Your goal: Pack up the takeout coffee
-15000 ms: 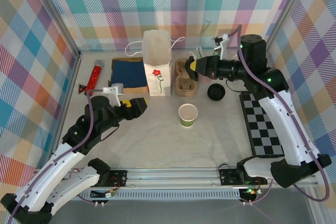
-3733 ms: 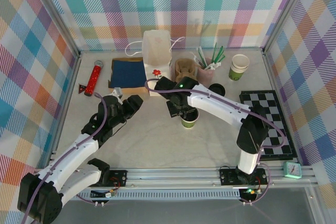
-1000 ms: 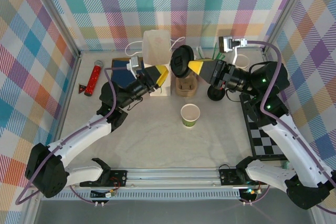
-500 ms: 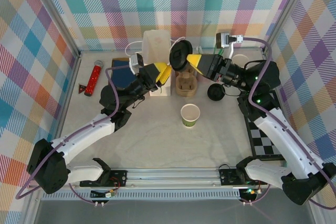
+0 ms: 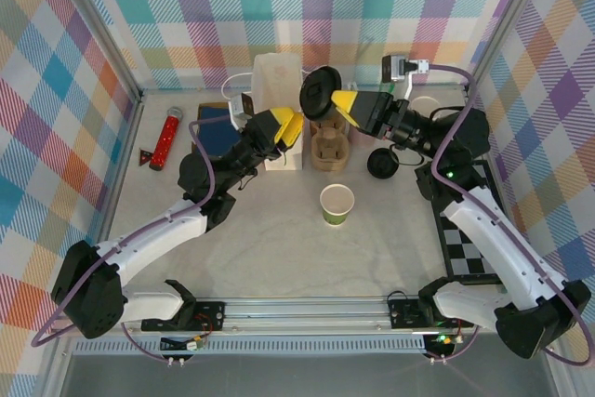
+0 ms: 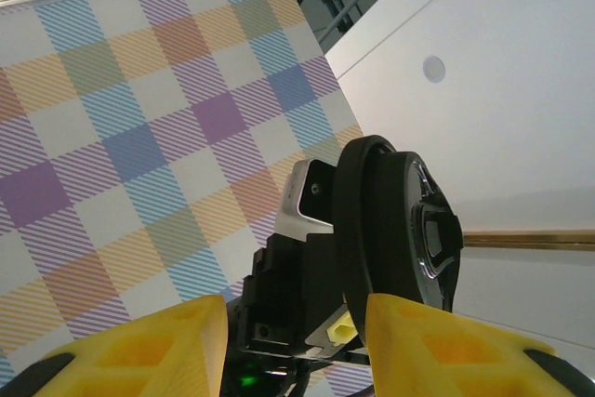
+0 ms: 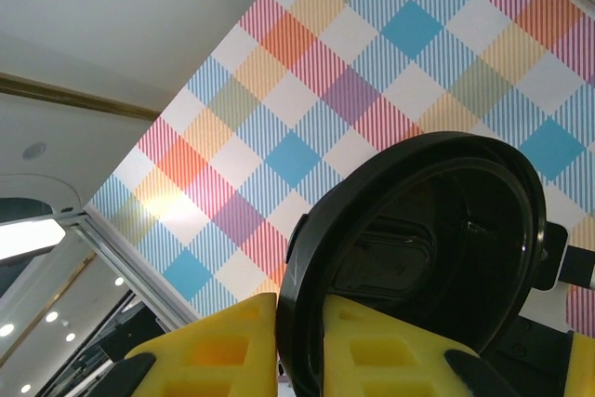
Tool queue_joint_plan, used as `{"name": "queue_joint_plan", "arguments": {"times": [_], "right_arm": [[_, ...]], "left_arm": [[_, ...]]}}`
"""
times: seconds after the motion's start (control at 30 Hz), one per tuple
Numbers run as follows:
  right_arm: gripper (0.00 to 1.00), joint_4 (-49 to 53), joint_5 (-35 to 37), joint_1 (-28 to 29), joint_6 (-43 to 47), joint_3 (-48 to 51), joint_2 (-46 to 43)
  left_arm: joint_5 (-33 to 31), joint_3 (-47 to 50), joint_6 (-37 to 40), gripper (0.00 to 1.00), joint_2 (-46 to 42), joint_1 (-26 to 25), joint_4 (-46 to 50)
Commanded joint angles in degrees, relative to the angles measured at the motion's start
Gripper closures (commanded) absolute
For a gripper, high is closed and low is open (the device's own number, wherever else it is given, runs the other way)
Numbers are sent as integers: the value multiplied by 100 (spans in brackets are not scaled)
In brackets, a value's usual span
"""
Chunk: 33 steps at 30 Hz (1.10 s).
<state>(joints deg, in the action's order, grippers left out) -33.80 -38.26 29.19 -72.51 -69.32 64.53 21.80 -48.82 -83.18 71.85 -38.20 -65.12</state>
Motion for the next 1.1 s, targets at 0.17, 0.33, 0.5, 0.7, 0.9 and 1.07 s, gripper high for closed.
{"name": "queue_joint_plan", "arguments": {"times": [0.17,0.33,0.5,0.7,0.9,1.07], "right_arm": [[84,-692,-50,-58,-237,190,110],[84,-888,-41,-67,-363,233,182],[84,-1042,-33,-63,-472,311,228],[84,-1211,3,-63,-559,454,253],[84,-1321,-4,-64,-632,507,279],[84,-1344,38,-64,-637,645,239]], "left_arm": [[-62,-93,-207,57,70,-99,-508],[-80,-89,-252,58,107,-108,-571],[-62,-110,-304,59,158,-126,-666],[-58,-128,-304,61,182,-128,-668],[-80,-137,-356,65,241,-136,-738],[-88,-147,-388,72,307,-136,-808]]}}
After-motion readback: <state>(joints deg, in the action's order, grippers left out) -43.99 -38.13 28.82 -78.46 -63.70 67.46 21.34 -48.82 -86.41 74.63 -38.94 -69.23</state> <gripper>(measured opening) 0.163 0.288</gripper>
